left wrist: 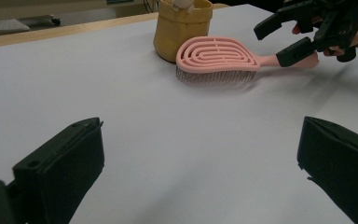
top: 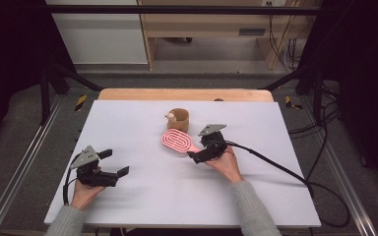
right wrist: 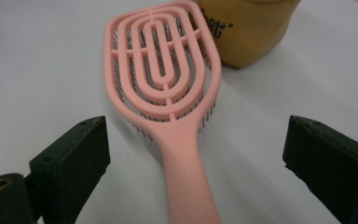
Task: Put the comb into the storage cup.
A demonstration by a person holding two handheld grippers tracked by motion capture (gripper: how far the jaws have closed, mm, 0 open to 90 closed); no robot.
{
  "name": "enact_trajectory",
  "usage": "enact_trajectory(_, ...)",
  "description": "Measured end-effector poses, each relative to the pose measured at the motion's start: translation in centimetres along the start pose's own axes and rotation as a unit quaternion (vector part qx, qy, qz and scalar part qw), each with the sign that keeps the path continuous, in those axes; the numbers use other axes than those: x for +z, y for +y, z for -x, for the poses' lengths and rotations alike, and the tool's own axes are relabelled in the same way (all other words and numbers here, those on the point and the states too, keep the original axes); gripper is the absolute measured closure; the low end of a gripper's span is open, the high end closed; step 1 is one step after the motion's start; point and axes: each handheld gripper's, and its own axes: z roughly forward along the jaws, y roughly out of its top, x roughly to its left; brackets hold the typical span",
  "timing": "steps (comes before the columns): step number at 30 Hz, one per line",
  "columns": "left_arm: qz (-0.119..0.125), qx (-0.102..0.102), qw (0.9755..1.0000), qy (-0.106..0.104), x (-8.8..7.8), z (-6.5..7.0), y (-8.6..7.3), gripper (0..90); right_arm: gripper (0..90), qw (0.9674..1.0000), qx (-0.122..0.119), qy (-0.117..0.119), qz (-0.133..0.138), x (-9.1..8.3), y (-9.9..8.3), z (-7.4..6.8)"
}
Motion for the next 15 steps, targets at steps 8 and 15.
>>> enact_trajectory(8, 0.001, -0.001, 1.0, 0.0, 0.0, 0.0, 0.0, 0.4, 19.7, 0.9997, -0.009, 0.01, -0.018, 0.59, -0.43, -0.13)
enact_trajectory(15, 0.001, -0.001, 1.0, -0.001, 0.0, 0.0, 0.0, 0.4, 32.5, 0.9997, -0.017, 0.004, -0.016, 0.63, -0.57, -0.28)
